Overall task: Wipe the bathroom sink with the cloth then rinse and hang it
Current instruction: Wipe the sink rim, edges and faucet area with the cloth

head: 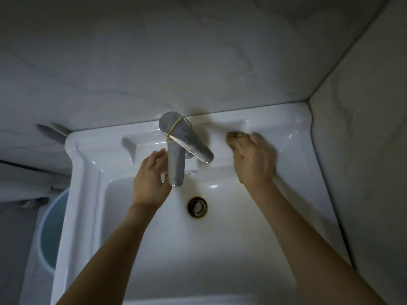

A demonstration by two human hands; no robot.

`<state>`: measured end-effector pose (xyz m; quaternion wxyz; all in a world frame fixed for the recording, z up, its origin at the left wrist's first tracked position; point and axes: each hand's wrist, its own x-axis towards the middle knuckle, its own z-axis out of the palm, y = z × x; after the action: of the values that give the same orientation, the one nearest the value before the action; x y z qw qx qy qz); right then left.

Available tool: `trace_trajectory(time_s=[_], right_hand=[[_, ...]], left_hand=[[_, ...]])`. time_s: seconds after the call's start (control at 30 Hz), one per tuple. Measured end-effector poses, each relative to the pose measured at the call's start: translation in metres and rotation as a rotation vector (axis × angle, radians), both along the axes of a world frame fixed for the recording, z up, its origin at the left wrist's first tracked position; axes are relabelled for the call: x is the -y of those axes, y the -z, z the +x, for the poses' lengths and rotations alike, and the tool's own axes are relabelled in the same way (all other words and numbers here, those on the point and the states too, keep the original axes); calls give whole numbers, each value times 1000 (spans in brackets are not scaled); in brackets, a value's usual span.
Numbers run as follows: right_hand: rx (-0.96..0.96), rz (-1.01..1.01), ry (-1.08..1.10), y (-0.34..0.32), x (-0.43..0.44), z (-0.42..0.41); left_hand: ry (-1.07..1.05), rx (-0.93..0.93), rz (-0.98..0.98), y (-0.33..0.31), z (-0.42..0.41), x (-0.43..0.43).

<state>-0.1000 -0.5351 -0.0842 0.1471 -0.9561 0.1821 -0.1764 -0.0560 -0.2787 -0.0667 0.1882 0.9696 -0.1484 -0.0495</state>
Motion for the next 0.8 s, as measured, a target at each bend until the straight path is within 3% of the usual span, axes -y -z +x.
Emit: trace_trajectory(time_s=[0.13, 0.2, 0.3, 0.4, 0.53, 0.63, 0.8], right_hand=[[58, 136, 59, -1, -22, 4], [-6, 180, -15, -6, -43, 17], [-63, 406, -191, -10, -72, 16], [25, 269, -235, -8, -45, -9], [59, 57, -70, -6, 34, -42], [-13, 63, 83, -12, 70, -63], [-40, 61, 152, -11, 61, -118]], left_hand=[[-4, 25, -18, 1, -2, 2], [-11, 38, -21, 1, -1, 4], [2, 38, 0, 1, -2, 4], [18, 24, 7, -1, 1, 1], [37, 17, 15, -1, 1, -1], [27, 11, 30, 0, 0, 2], [9, 2, 35, -7, -1, 5]])
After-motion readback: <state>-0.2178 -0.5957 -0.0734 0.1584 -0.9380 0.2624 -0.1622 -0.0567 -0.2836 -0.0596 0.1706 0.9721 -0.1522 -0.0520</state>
